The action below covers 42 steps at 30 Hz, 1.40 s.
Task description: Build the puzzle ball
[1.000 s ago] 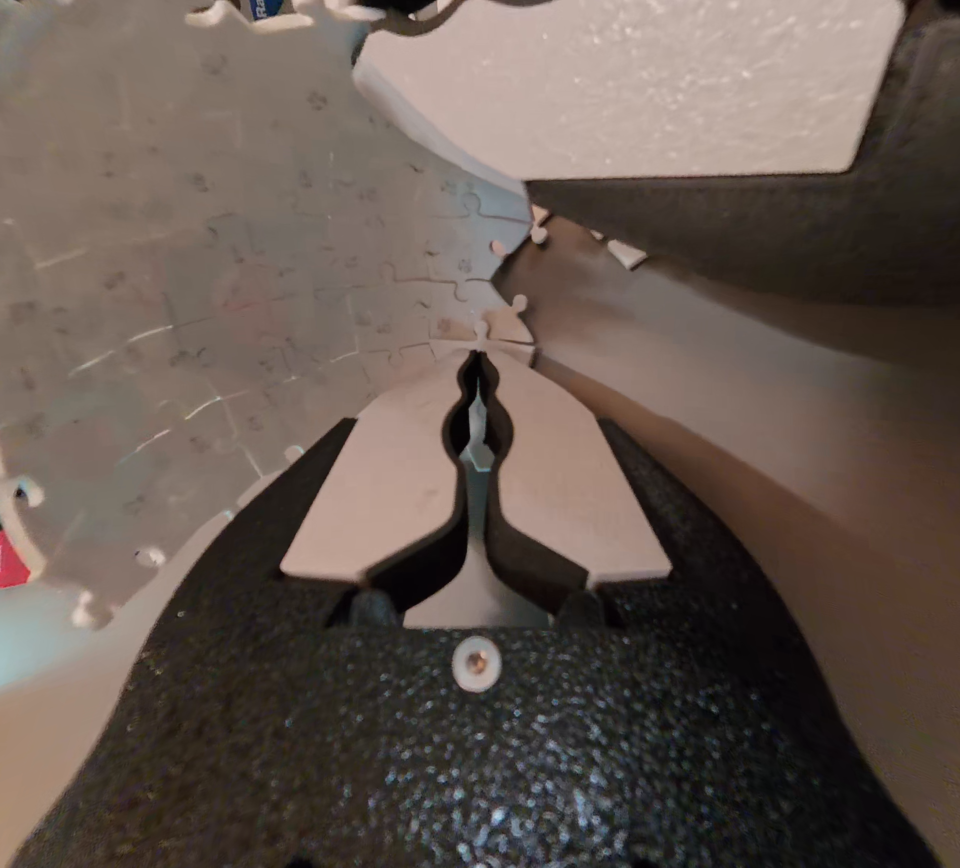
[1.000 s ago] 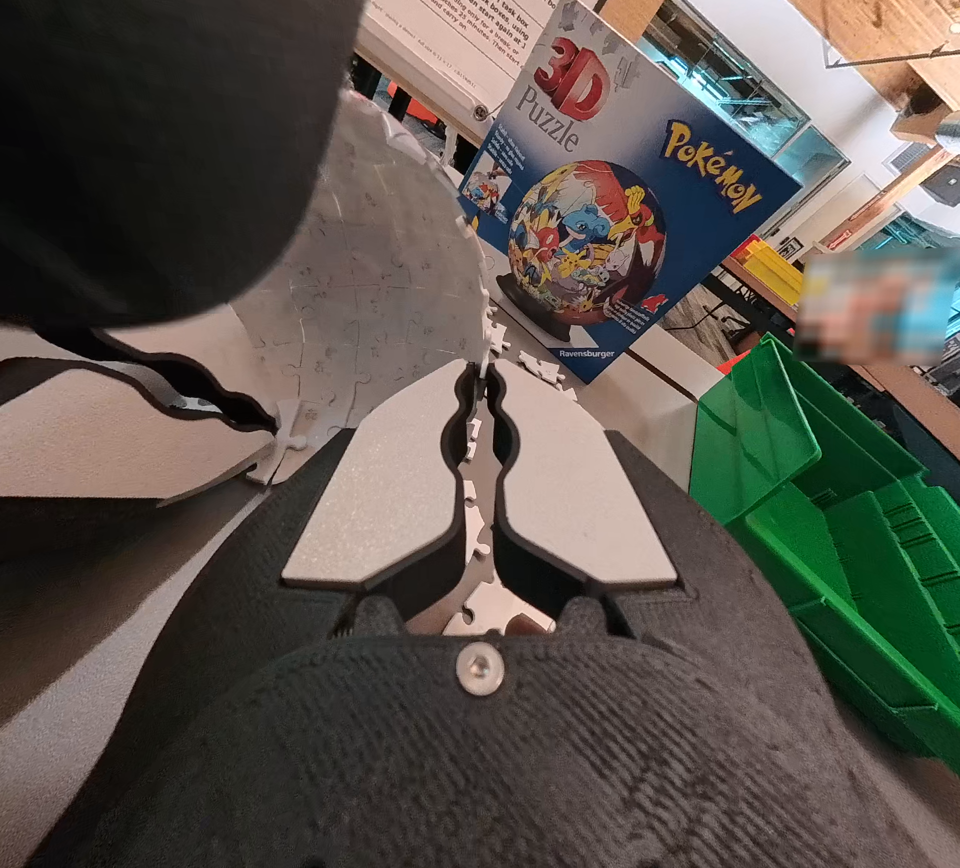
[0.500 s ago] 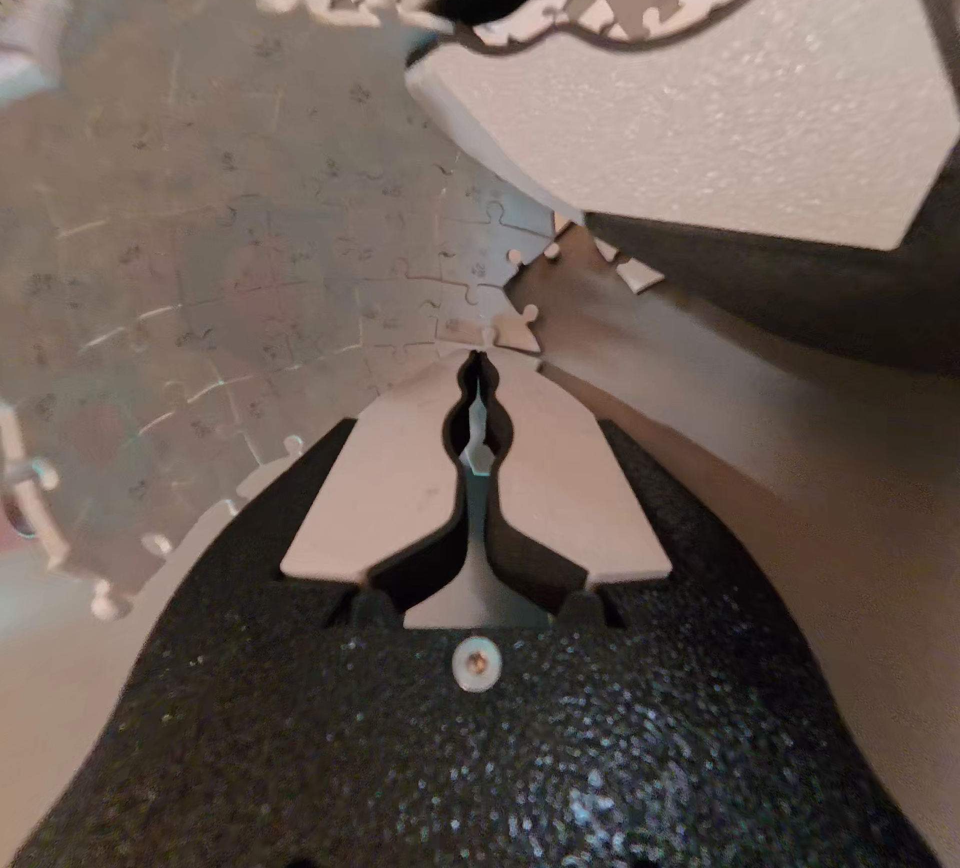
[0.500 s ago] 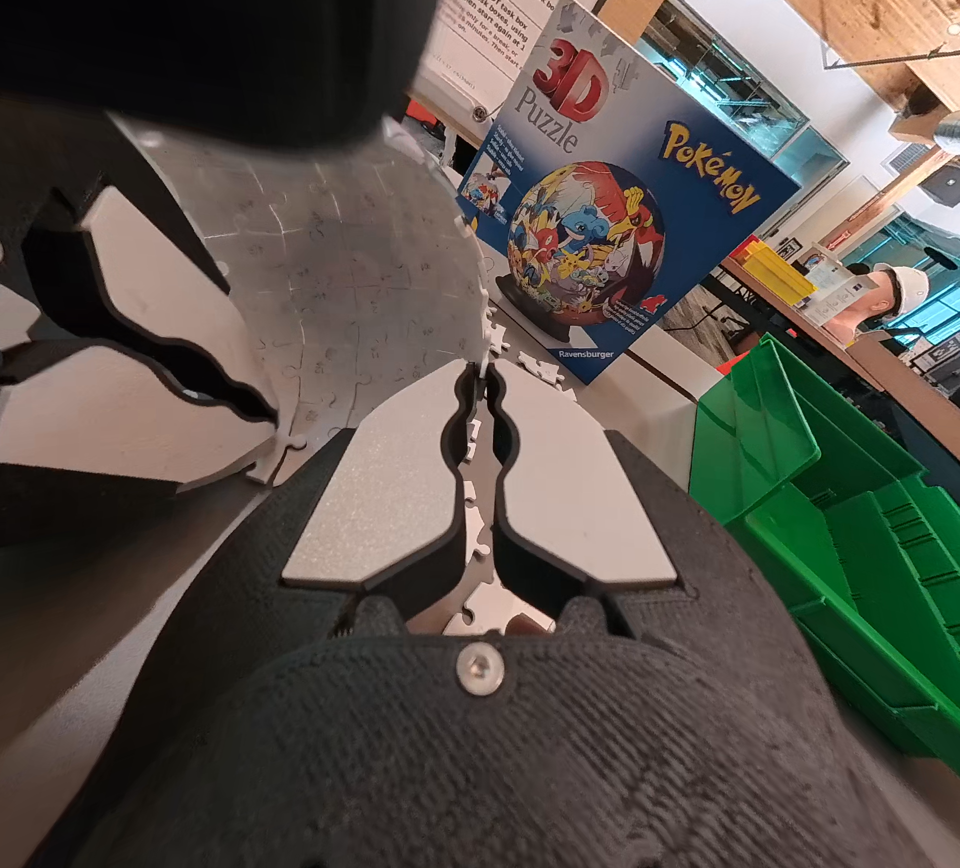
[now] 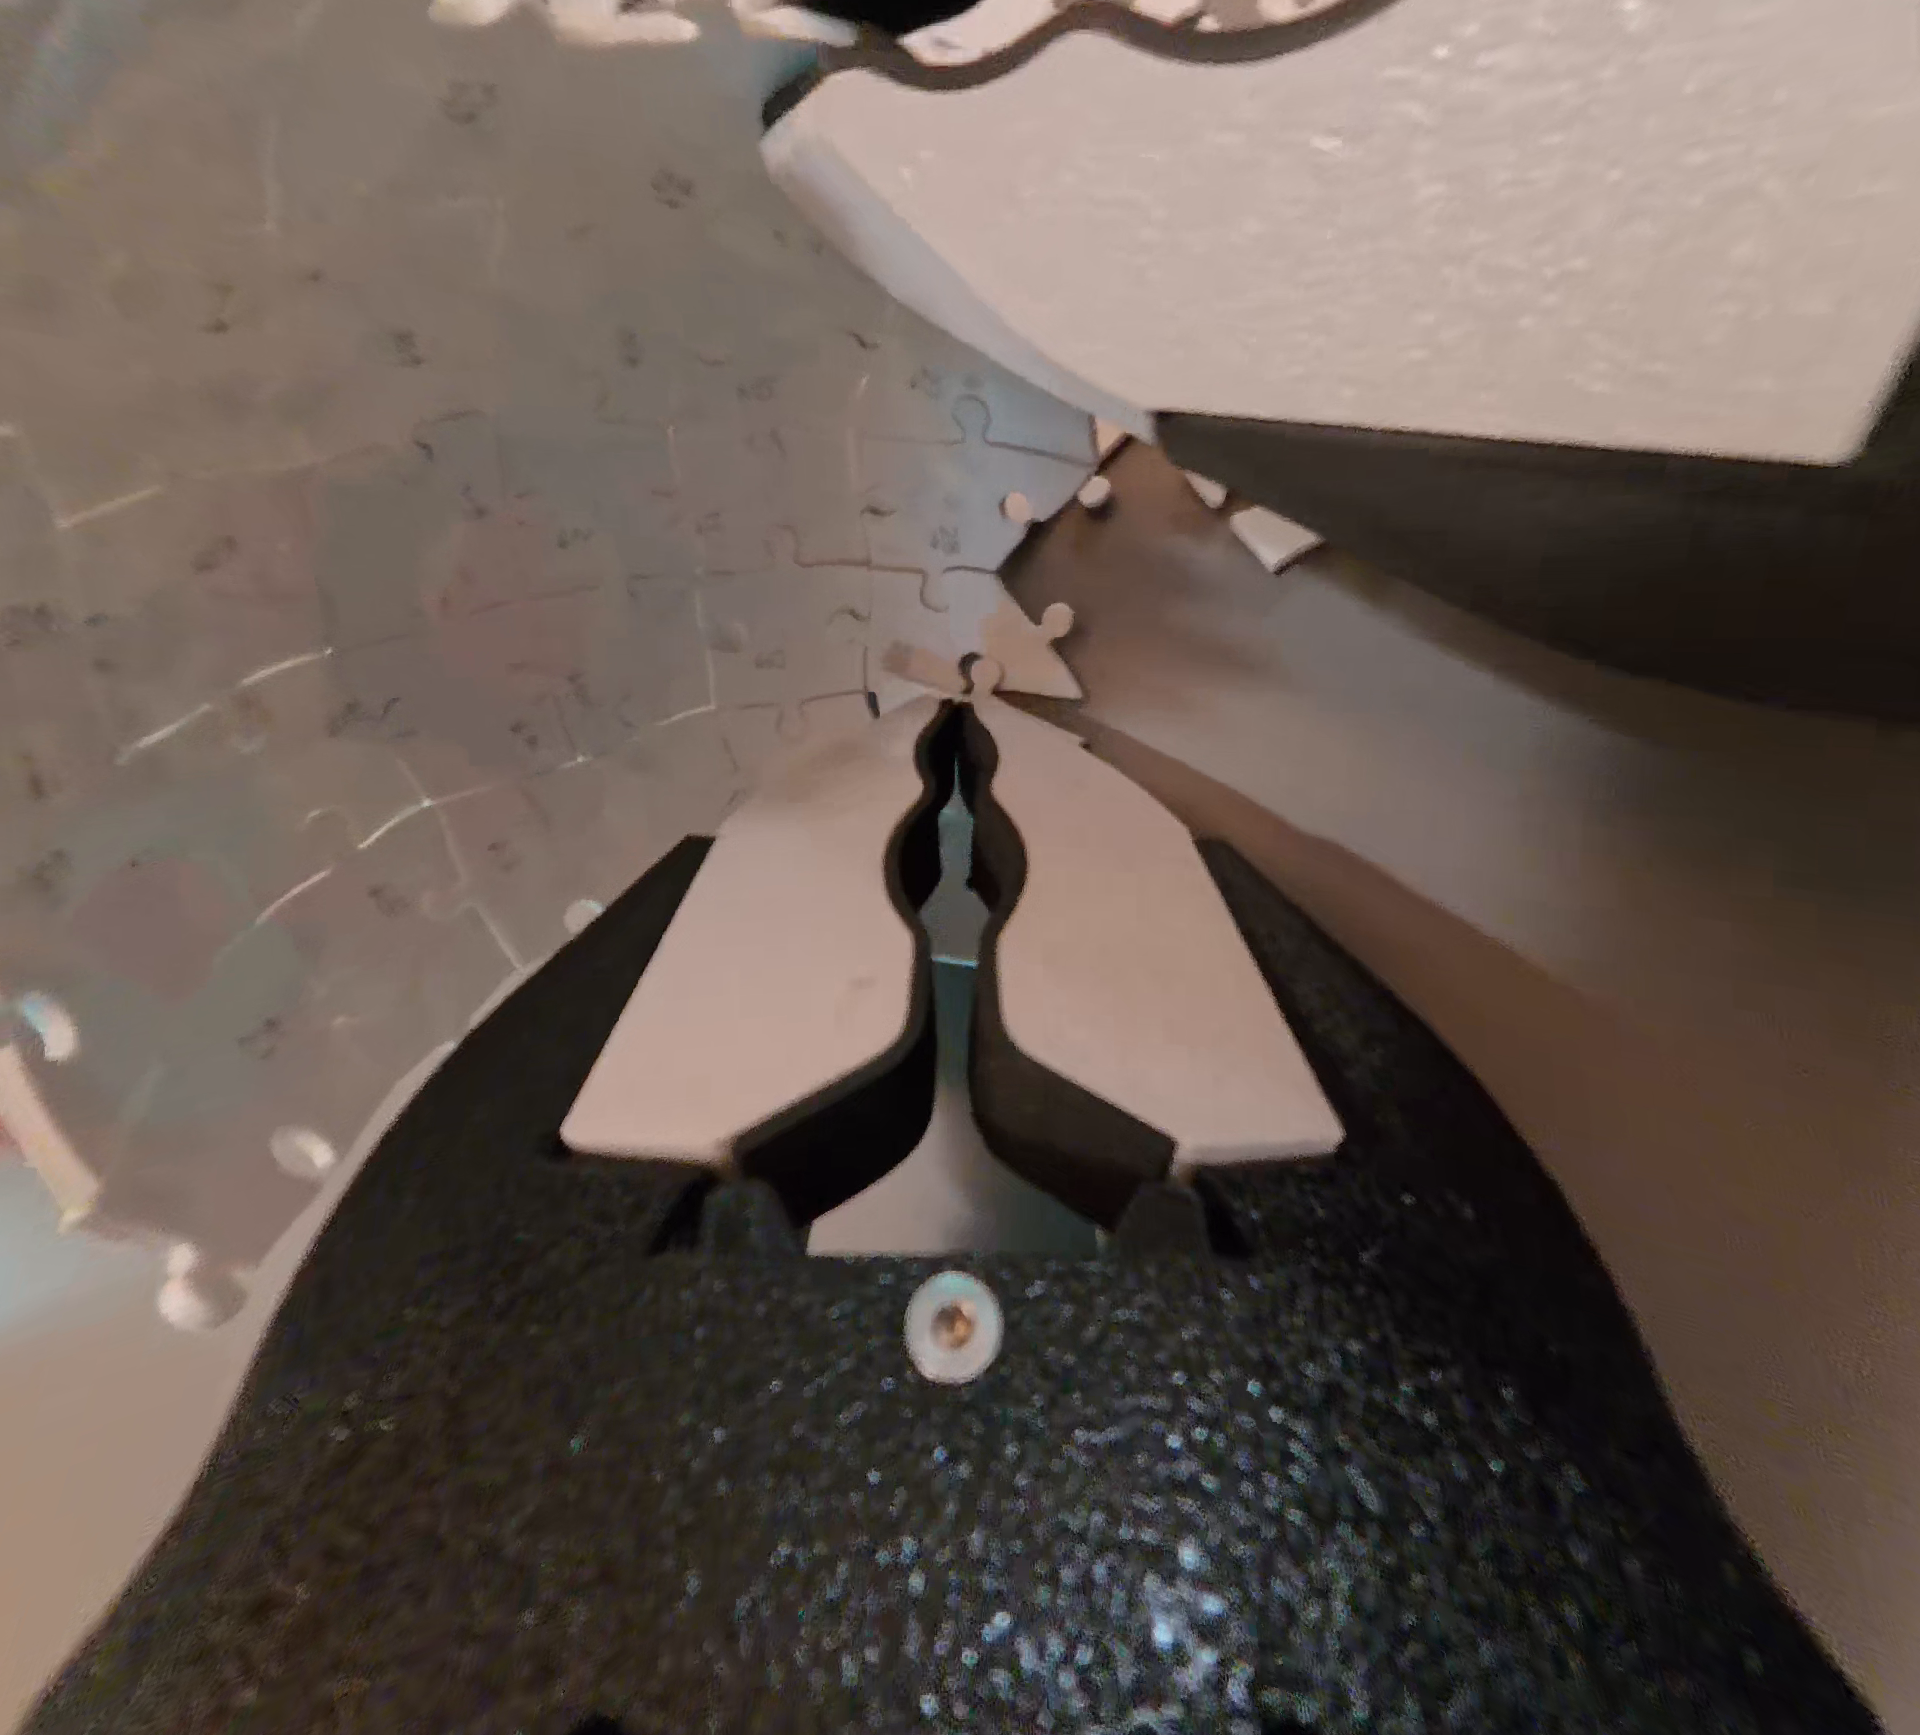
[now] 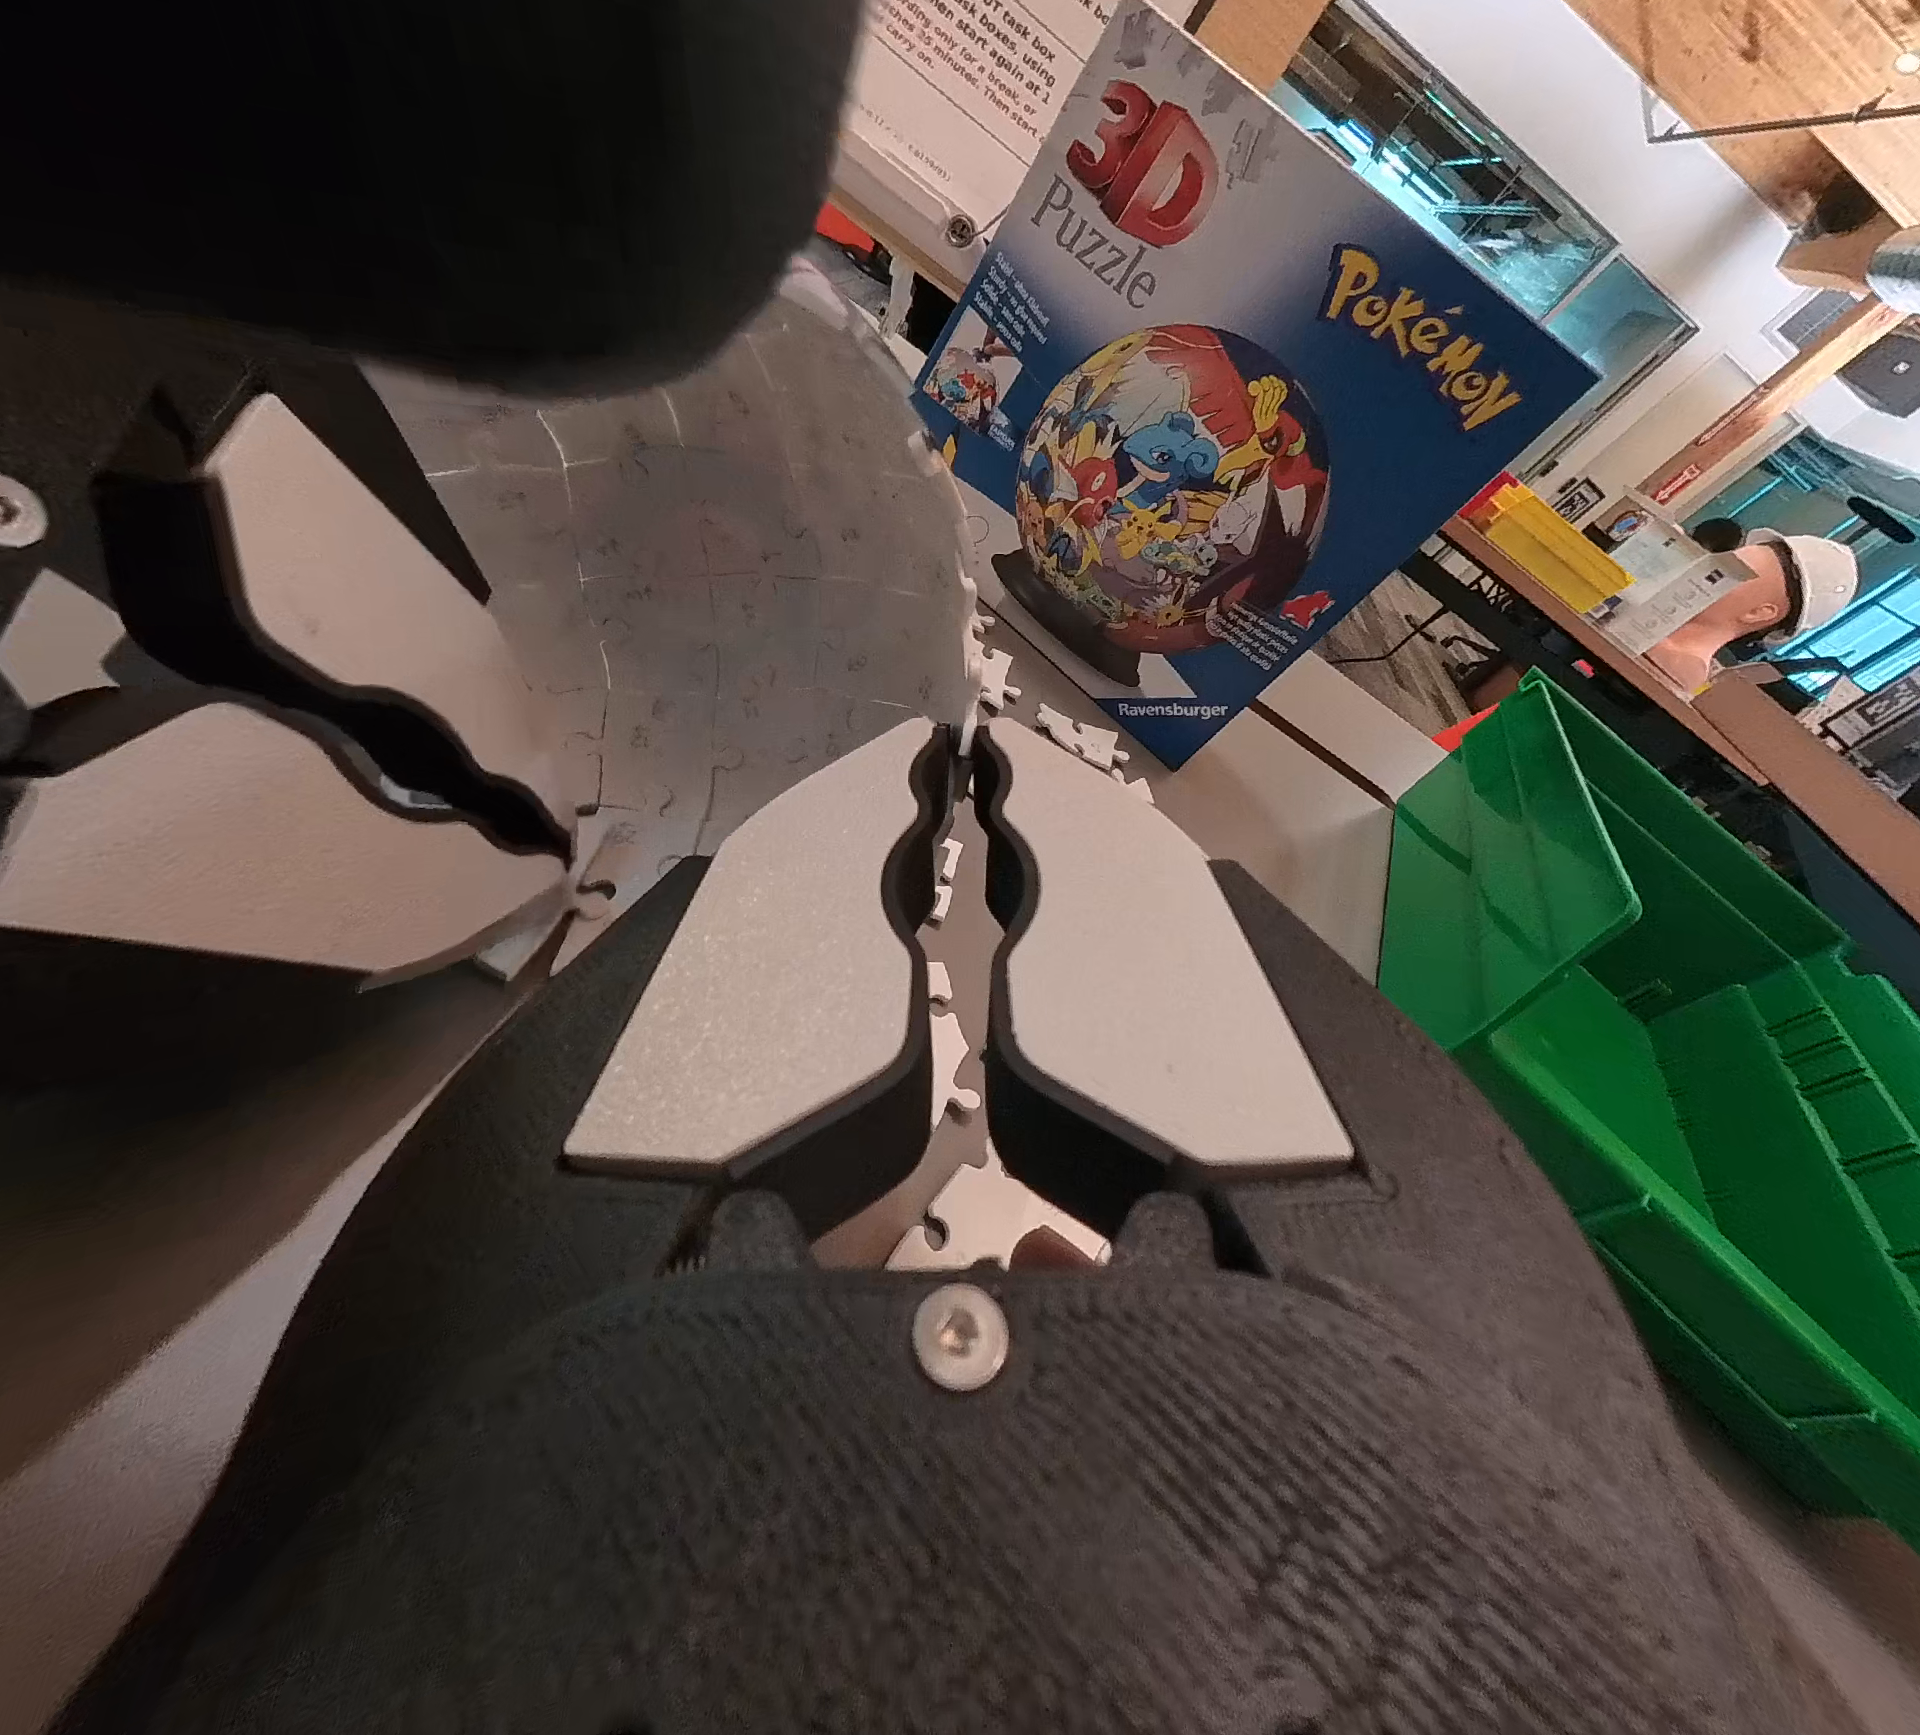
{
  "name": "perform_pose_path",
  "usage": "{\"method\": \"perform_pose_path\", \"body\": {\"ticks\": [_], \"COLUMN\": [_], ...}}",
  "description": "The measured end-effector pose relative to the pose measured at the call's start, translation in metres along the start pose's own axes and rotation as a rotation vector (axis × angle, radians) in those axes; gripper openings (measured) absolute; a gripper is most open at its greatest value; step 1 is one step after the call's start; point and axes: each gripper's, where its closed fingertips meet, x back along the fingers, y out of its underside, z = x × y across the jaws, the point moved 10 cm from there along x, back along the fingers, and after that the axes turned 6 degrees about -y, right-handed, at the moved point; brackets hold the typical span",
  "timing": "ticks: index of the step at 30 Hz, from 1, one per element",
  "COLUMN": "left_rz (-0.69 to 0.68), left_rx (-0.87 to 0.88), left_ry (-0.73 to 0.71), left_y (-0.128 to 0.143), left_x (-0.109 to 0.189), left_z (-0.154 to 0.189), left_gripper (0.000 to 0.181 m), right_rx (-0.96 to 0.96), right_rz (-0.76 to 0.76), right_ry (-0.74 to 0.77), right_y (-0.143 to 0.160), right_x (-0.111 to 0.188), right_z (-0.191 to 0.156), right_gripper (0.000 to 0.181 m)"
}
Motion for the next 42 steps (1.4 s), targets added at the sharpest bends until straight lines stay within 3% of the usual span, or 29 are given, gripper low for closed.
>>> {"method": "perform_pose_path", "body": {"ticks": [9,12,17,23,27,33,38,42], "left_rz": [-0.077,-0.035,-0.044,-0.079,0.007,0.020,0.133,0.101], "left_rx": [0.277,0.326,0.260,-0.013,-0.027,-0.040,0.031,-0.021], "left_ry": [-0.054,-0.069,-0.085,-0.104,-0.102,-0.115,-0.004,0.020], "left_y": [-0.005,-0.004,0.003,0.013,0.004,0.003,0.006,0.010], "left_x": [0.001,0.004,0.015,0.016,0.014,0.016,0.017,0.010], "left_z": [0.006,0.004,-0.006,0.002,0.009,0.006,0.004,0.004], "left_gripper": [0.000,0.000,0.000,0.000,0.000,0.000,0.000,0.000], "right_rx": [0.001,0.000,0.000,0.002,0.002,-0.001,-0.003,-0.002], "right_rz": [0.000,0.001,0.003,0.004,0.005,0.015,0.017,0.016], "right_ry": [0.001,0.002,0.001,0.000,0.001,0.002,0.003,0.003], "right_y": [0.000,0.000,0.000,0.000,0.000,0.000,0.000,0.000], "right_x": [0.000,0.000,0.000,0.000,0.000,0.000,0.000,0.000], "right_z": [0.000,0.000,0.000,0.000,0.000,0.000,0.001,0.000], "right_gripper": [0.004,0.004,0.004,0.004,0.004,0.004,0.004,0.004]}}
